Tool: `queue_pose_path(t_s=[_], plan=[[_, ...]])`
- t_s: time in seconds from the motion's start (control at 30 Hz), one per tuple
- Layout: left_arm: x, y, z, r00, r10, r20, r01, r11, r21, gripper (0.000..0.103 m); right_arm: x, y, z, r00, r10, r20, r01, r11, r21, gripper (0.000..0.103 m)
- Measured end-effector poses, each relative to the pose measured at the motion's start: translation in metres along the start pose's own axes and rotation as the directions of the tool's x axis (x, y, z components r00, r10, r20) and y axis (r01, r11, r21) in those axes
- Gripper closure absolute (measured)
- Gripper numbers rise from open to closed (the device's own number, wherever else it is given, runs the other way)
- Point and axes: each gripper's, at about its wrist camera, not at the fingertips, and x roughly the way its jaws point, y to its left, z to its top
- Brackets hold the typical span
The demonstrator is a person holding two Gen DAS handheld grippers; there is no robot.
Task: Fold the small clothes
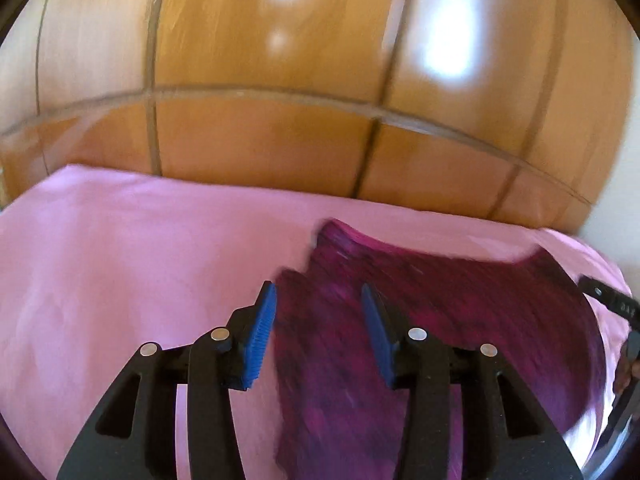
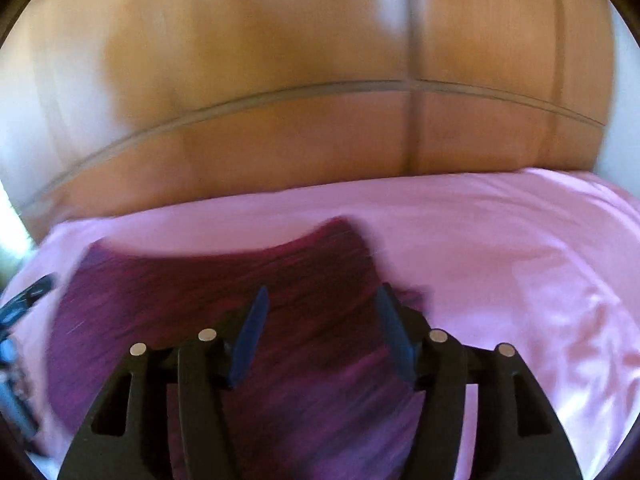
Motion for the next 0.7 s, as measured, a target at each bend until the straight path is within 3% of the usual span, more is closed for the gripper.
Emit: queue_pose_path(t_s=[0.1, 0.2, 0.37, 0.47, 0.7], plan=[[-0.008, -0.024, -0.028, 0.999, -0.040, -0.028, 0.042, 0.997, 0.071, 0.060, -0.011, 0.022, -0.025, 0.998, 0.057, -0.016, -0.057, 0.997, -0.049, 0.046], [0.016, -0.033, -0.048, 0.993, 0.005, -0.116, 0.007, 0.995, 0.099, 0.060, 0.013, 0.020, -0.043, 0.995, -0.002, -0.097, -0.002, 0.999, -0.039, 0.048], [0.022, -0.028, -0.042, 0.992, -0.003, -0.124, 0.006, 1.000, 0.029, 0.060, 0.031, -0.007, -0.047, 0.994, 0.072, -0.082, -0.064, 0.993, 0.096, 0.054], [0.000, -0.032, -0.037, 0.996, -0.002, -0.092, 0.003, 1.000, 0.011, 0.060, 0.024, -0.006, -0.046, 0.994, 0.072, -0.079, -0.065, 0.994, 0.091, 0.054], [-0.040, -0.070, -0.063, 0.995, -0.088, -0.054, 0.094, 0.990, 0.105, 0.060, -0.030, -0.005, -0.063, 0.996, 0.088, -0.021, -0.085, 0.990, 0.116, 0.047]])
